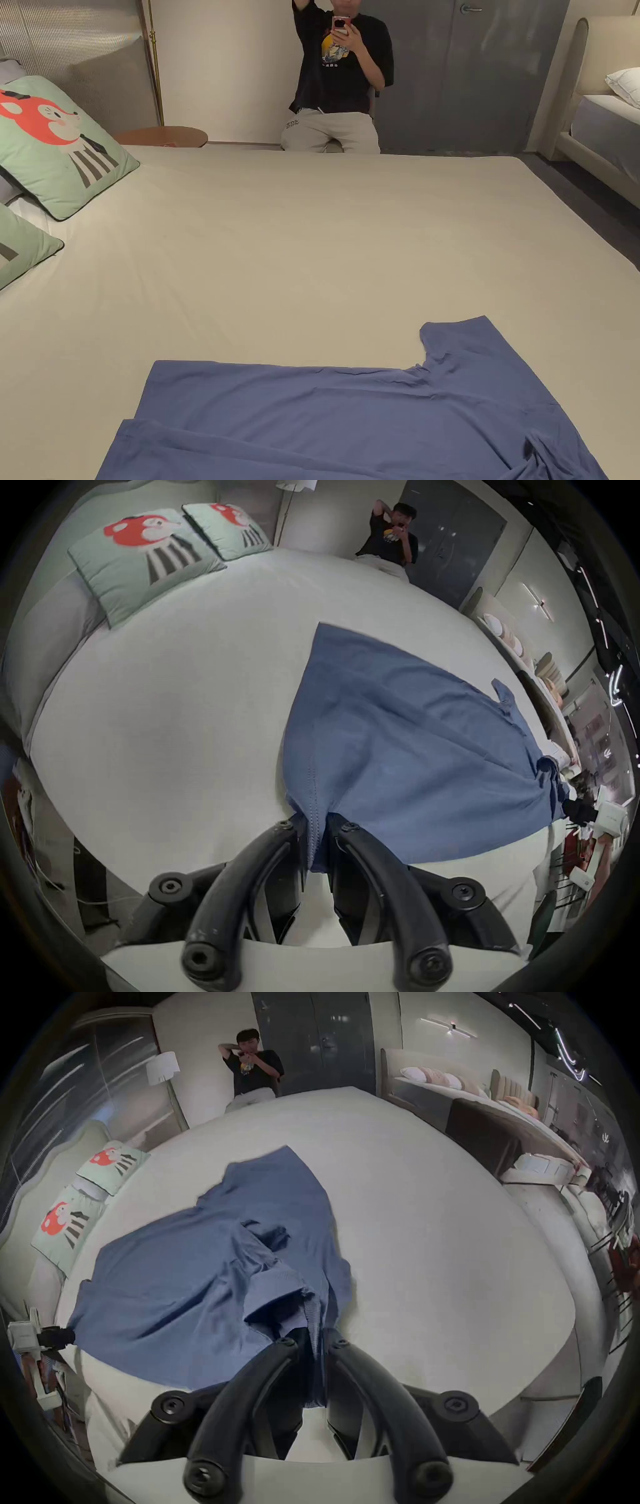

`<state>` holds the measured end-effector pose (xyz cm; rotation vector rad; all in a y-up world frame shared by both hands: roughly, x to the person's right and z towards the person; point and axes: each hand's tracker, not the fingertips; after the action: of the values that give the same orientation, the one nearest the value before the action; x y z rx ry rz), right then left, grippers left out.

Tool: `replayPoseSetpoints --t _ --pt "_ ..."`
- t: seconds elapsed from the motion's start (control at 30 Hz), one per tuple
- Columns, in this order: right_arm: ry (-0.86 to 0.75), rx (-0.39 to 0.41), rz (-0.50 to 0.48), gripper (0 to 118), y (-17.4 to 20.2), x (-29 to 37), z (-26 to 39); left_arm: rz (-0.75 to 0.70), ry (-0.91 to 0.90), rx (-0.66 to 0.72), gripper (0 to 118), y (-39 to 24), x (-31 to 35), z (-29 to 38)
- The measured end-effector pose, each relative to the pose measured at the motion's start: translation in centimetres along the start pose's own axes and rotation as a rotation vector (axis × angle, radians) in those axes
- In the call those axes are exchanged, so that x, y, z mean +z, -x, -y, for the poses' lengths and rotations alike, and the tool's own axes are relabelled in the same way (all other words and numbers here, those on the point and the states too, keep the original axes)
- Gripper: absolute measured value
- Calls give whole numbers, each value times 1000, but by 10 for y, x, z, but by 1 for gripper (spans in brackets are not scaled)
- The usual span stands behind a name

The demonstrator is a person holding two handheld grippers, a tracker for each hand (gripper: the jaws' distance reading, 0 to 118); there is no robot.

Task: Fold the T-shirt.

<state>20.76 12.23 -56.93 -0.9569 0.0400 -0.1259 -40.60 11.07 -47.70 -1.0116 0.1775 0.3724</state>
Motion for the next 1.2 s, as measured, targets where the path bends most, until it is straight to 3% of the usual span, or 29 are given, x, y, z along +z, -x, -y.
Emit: replayPoseSetpoints --t 0.33,0.37,0.4,0.43,0.5,0.53,0.67,0.83,0.87,1.0,1.03,1.07,1.2 --pt "8 -8 46 9 -7 -13 11 -17 -24 -11 6 -1 -4 7" --pt "-4 -3 42 9 -7 -11 11 -16 -36 -18 11 -2 -2 8" --pt "-17 7 39 19 -6 -7 11 -20 -51 -25 30 -5 2 9" --pt "-34 31 42 42 -4 -2 10 -50 -67 -50 52 -5 5 8" --pt "-115 79 88 103 0 9 6 -84 -110 -84 102 -8 15 7" --pt "-159 88 104 110 6 24 5 -76 -151 -94 111 -10 23 5" --pt "-389 107 146 106 13 45 -15 -47 -372 -113 108 -29 57 -10" --pt "-629 92 125 101 56 71 -32 -9 -583 -161 104 -63 79 -27" --pt "-662 87 108 93 63 73 -34 3 -609 -167 95 -69 81 -29" --pt "-683 58 67 17 80 61 -40 3 -643 -166 17 -83 75 -36" --pt "-684 53 62 7 84 58 -41 9 -640 -164 6 -84 72 -39" --pt "-682 60 53 1 96 59 -40 22 -636 -153 0 -84 70 -41" --pt "-661 73 26 1 102 46 -46 50 -582 -113 0 -79 54 -61"
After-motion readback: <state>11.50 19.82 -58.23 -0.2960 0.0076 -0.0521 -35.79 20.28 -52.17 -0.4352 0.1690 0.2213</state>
